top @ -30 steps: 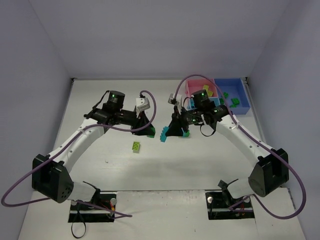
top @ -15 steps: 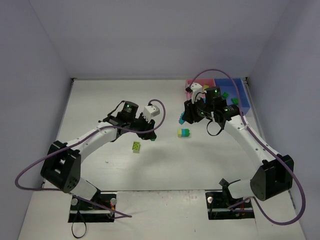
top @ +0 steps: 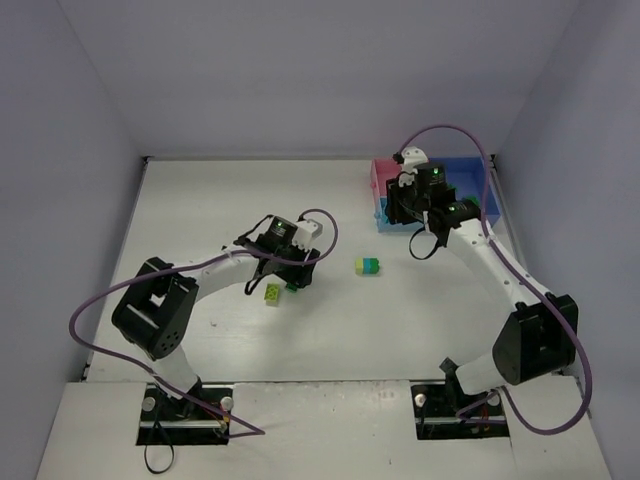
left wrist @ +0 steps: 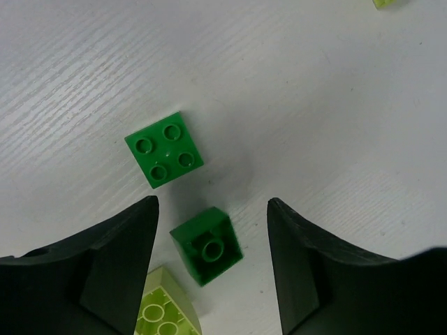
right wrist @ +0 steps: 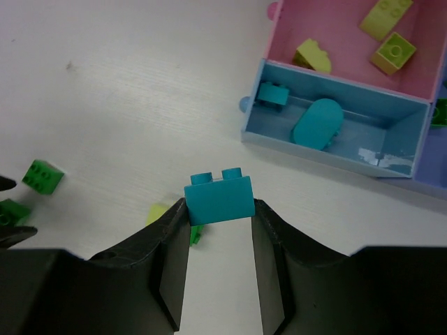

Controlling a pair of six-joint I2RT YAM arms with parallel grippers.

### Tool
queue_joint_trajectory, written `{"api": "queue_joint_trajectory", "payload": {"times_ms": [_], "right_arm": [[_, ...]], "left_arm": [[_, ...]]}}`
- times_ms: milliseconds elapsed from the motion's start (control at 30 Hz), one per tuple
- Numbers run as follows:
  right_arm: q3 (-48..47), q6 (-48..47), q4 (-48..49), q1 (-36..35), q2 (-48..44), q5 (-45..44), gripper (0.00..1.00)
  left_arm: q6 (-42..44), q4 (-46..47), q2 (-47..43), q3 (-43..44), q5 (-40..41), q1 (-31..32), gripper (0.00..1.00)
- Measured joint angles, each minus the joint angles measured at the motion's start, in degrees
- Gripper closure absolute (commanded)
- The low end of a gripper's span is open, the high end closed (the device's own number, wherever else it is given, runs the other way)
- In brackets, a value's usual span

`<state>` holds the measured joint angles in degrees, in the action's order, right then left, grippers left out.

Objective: Sort the legos into containers by color

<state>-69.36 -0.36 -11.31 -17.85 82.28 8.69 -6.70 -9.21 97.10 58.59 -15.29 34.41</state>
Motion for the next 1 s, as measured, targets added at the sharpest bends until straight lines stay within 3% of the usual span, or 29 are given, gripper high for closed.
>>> {"api": "queue_joint_trajectory", "payload": {"times_ms": [267,533,600,633,733,1000], "right_arm": [[-2.12,4.09,5.22,5.75,7.89,-2.93,1.00],[-8.70,5.99,9.62,8.46,19.04,-4.57,0.99],[-10.16,6.38,10.56,8.55,21.88,-4.85,0.90],[-10.82,6.40,10.86,8.55,23.23,-4.85,0.77],[-11.87,6.62,11.15,8.55,26.40,-4.63,0.60],[-11.87,6.99,10.93,8.52,27.10,-4.24,0.36]], "left_arm": [[-2.93,-2.01,-2.25,2.34,2.36,0.00,0.34],[-7.21,-7.98,-15.61,7.65,11.80,-0.24,0.28],[-8.31,-9.46,-18.51,8.07,14.34,-0.90,0.27],[-8.87,-10.25,-19.69,8.07,15.39,-1.51,0.27],[-10.88,-12.48,-21.88,7.61,16.87,-4.85,0.26],[-14.08,-16.50,-24.94,2.25,19.54,-13.05,0.25]]}}
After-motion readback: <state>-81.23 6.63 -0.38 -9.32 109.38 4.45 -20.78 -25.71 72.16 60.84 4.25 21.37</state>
